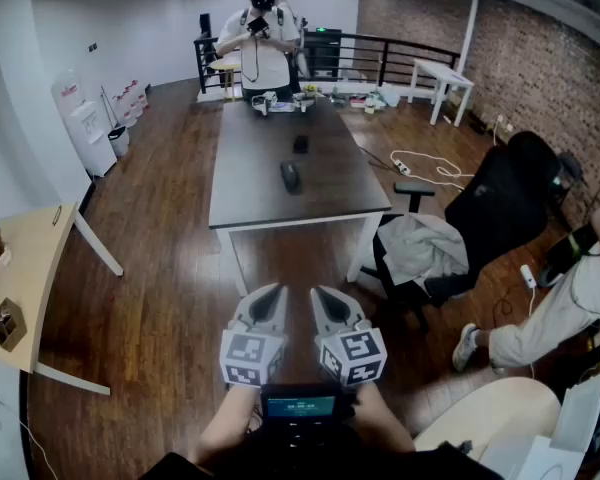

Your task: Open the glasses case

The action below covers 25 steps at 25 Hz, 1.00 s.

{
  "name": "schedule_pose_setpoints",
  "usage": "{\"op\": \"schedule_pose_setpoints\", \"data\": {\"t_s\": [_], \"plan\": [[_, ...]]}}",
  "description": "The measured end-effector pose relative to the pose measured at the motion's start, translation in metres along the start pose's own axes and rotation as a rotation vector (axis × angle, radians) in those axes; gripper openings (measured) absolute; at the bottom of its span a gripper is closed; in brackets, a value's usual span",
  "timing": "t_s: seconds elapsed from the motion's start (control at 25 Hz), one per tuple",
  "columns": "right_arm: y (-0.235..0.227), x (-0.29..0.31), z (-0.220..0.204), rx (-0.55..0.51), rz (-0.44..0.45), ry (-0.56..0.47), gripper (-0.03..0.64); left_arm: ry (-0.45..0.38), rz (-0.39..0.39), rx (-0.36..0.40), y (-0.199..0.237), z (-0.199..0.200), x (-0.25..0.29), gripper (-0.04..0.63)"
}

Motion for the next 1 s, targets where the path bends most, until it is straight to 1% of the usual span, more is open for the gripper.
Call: {"op": "schedule_pose_setpoints", "data": {"t_s": [0.24, 0.44, 0.6, 0.68, 0.8, 1.0], "plan": [[0.000, 0.010, 0.002, -0.016, -0.017, -0.013, 0.014, -0.008, 0.004, 0.000, 0.013, 0.000, 0.000, 0.000], [0.008, 0.022, 0.003, -0.031, -0.023, -0.009, 0.014, -0.018, -0.010, 0.006, 0.026, -0.001, 0.001, 0.000], [0.014, 0.032, 0.002, -0.038, -0.033, -0.002, 0.014, -0.004, -0.024, -0.014, 0.035, -0.004, 0.001, 0.000], [0.018, 0.038, -0.001, -0.048, -0.041, -0.001, 0.014, -0.012, -0.030, -0.018, 0.043, -0.005, 0.000, 0.000], [0.024, 0.048, -0.003, -0.061, -0.050, -0.008, 0.014, -0.045, -0.029, -0.006, 0.059, -0.008, 0.000, 0.000], [0.027, 0.064, 0.000, -0.077, -0.067, -0.003, 0.014, -0.041, -0.030, -0.020, 0.077, -0.005, 0.004, 0.000]]}}
Point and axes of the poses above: the fingertips, and each gripper's own axes: x forward along the fingers, y to its left, z out of its top, the point moved 5 cm from there along -x, backward along the fingers, and after that the axes turned 2 degrees about -y, right-handed, at the moved point
